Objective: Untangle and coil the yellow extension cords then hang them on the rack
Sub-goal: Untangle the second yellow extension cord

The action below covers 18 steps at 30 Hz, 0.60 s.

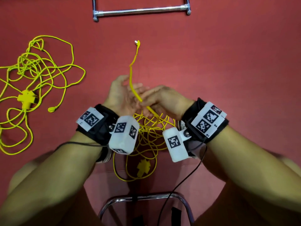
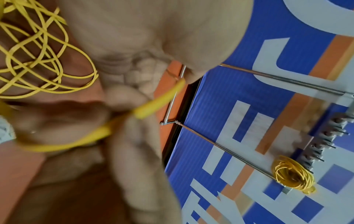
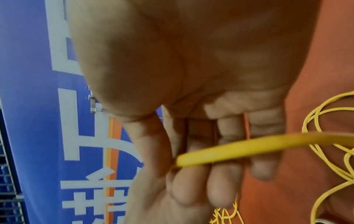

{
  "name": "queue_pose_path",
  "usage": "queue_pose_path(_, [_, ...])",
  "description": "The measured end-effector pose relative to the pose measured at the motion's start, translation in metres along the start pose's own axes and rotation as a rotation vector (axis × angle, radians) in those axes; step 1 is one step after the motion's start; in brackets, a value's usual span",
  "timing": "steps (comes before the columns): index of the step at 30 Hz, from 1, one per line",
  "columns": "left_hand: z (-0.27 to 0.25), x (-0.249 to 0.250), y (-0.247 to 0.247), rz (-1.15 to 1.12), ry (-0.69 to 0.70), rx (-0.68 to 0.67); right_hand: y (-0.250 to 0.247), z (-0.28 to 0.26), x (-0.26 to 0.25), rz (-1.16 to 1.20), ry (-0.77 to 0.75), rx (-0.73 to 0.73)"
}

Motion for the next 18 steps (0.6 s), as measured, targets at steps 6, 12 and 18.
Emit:
queue_pose_path(6, [-0.002, 0.001, 0.003, 0.115, 0.176, 0.027, 0.0, 0.0, 0.008, -0.371, 0.219, 0.045])
queue_pose_path(12, [-0.03, -0.009, 0.02, 0.494, 0.113, -0.433, -0.023, 0.007, 0.002, 0.035, 0.075, 0.403])
queue_pose_path(18, [-0.038, -0.026, 0.017, 0.654, -0.099, -0.566, -0.019, 0.01, -0.002, 0.424, 0.03, 0.224])
Point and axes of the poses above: each hand's wrist, its own z-axis towards the middle knuckle, its own y-axis out of the palm, x = y × z, the point moved 2 cm from there along z, towards the middle knuckle, and after that the axes turned 11 degrees about y, right-handed, at the moved point
